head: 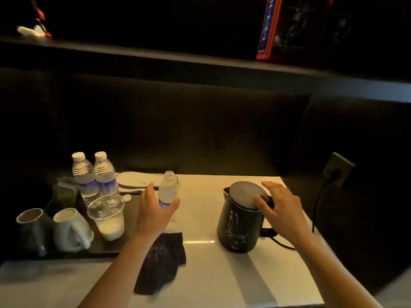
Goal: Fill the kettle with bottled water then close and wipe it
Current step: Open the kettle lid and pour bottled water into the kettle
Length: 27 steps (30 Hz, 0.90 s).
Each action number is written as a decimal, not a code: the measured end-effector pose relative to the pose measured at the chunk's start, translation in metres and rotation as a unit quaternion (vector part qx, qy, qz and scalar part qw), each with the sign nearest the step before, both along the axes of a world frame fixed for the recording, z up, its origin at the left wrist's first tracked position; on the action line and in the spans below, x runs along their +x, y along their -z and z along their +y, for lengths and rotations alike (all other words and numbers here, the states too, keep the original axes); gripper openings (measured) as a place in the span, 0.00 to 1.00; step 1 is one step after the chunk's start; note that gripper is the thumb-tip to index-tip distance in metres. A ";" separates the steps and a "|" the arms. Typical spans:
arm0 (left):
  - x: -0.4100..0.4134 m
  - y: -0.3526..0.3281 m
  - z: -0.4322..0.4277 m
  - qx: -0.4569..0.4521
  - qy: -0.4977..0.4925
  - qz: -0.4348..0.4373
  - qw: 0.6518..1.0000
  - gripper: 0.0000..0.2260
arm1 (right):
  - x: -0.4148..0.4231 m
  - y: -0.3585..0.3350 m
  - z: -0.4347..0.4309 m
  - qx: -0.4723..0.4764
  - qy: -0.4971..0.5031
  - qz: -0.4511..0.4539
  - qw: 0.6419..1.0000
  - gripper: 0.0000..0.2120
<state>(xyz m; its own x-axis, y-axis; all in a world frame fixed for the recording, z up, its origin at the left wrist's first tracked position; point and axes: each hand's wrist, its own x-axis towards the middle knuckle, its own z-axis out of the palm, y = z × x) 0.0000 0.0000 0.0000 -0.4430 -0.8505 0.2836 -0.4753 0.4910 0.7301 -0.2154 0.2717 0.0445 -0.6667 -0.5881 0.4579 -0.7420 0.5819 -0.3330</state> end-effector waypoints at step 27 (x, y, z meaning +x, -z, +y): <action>-0.057 0.014 0.057 0.118 0.109 0.219 0.962 0.28 | -0.044 0.022 -0.016 -0.022 -0.122 -0.073 0.990 0.23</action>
